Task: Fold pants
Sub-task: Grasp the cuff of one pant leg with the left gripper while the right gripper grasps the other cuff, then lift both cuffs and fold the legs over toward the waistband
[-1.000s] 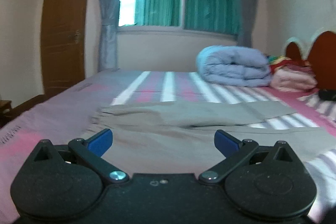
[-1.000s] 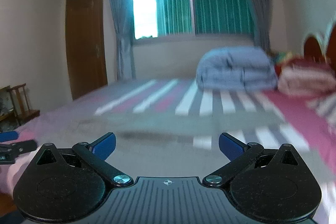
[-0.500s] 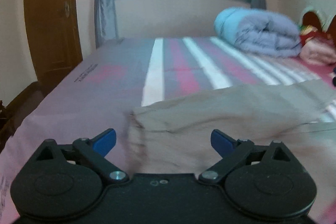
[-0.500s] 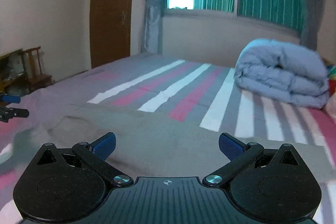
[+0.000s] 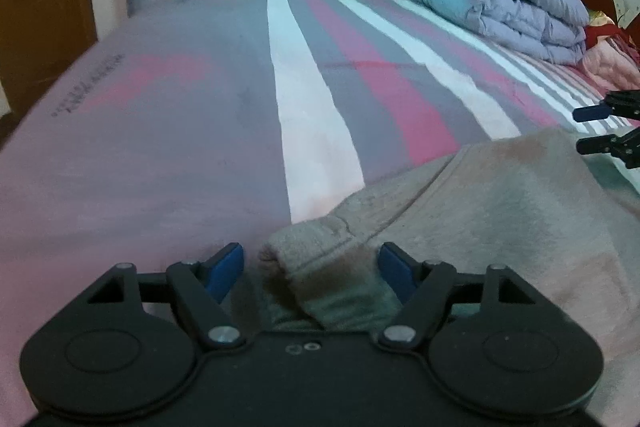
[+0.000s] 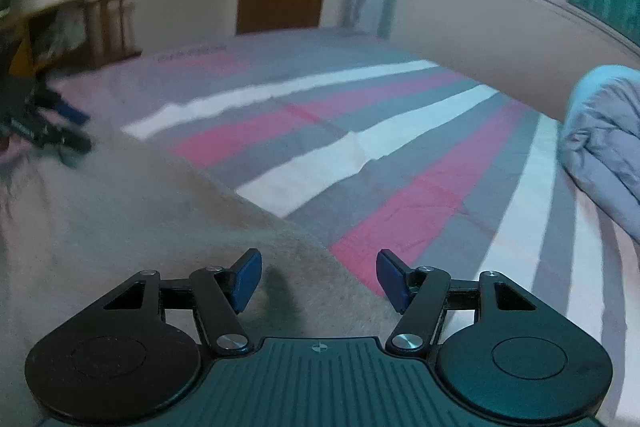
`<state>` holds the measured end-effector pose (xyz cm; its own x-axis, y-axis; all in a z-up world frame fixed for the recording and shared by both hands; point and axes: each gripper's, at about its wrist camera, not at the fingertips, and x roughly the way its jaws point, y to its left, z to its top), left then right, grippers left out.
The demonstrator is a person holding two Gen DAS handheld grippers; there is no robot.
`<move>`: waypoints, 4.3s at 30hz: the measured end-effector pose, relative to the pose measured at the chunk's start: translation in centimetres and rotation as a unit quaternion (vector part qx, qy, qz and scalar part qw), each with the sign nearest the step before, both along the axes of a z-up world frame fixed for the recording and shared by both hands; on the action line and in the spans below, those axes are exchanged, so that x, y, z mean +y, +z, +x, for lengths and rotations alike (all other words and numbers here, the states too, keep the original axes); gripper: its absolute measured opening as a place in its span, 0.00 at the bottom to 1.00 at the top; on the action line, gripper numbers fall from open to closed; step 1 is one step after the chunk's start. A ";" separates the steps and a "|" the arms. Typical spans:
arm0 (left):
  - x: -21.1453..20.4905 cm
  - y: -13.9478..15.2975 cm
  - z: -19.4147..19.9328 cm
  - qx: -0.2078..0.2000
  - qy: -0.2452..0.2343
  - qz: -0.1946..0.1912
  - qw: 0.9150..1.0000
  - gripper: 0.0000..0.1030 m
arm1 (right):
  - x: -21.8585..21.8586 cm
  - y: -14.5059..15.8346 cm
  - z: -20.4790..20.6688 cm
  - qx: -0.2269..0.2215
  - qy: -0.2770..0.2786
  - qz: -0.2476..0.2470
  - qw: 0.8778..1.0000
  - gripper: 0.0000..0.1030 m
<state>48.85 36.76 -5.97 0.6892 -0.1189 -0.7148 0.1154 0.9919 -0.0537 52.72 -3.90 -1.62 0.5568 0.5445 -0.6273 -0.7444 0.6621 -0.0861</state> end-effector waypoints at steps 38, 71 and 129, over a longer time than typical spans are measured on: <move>-3.4 11.0 -16.1 -0.156 -0.098 0.031 0.982 0.11 | -4.0 9.7 -18.8 -0.085 0.047 -0.051 0.994 0.03; -4.1 0.5 -28.4 -0.093 0.250 -0.411 0.872 0.50 | -12.5 0.6 -32.8 0.081 -0.258 0.234 0.934 0.26; -0.3 3.6 -26.8 -0.124 0.137 -0.278 0.942 0.15 | -13.0 1.5 -35.0 0.109 -0.256 0.296 0.914 0.05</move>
<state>22.07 36.48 -2.40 0.8866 -0.2205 -0.4067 -0.0640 0.8123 -0.5798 17.75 -16.88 -0.08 0.7302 0.5283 -0.4332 -0.2816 0.8105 0.5137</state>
